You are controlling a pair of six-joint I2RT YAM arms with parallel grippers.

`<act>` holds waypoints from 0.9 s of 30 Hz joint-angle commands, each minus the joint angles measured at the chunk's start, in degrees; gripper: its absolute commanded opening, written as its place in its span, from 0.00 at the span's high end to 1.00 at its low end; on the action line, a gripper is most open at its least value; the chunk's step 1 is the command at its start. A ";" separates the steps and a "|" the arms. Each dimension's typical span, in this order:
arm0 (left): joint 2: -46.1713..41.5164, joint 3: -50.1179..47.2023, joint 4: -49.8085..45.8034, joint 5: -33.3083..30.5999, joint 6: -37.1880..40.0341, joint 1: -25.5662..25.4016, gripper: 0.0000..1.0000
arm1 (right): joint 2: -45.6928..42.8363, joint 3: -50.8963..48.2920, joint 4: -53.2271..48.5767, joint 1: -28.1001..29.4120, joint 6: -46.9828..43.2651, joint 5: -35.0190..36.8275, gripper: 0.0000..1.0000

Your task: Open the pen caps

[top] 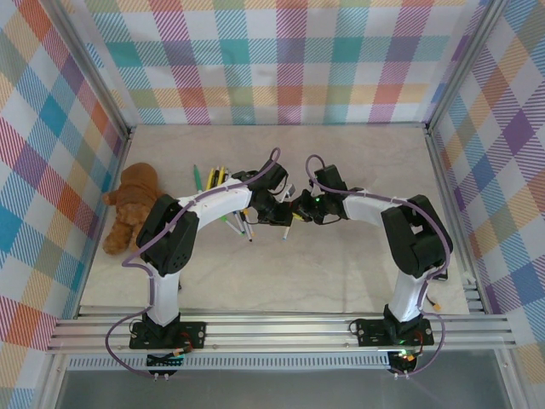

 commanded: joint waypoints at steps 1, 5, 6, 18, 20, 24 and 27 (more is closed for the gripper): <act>-1.30 -2.04 2.68 2.03 -0.42 -0.67 0.77 | 0.33 0.13 3.14 0.47 1.65 -2.12 1.00; -0.91 -3.39 3.93 2.72 -1.37 -0.68 0.74 | -0.48 0.26 3.36 0.46 2.04 -2.20 1.00; -0.80 -3.58 3.92 2.78 -1.34 -0.68 0.76 | -0.57 0.26 3.40 0.46 1.98 -2.29 1.00; -12.43 -13.72 1.54 2.76 -2.59 -4.89 1.00 | -1.54 1.66 -1.42 -11.34 1.87 2.71 1.00; -19.76 -21.07 2.30 3.32 -5.99 -8.38 1.00 | -0.99 3.54 -1.09 -18.67 2.35 -0.82 1.00; -30.22 -24.79 -2.32 0.06 -6.23 -8.76 1.00 | 0.11 11.06 -6.51 -19.83 -1.07 -1.62 1.00; -30.99 -20.28 -5.56 -3.42 -3.49 -5.38 1.00 | 0.91 13.60 -8.70 -18.80 -2.75 -0.54 1.00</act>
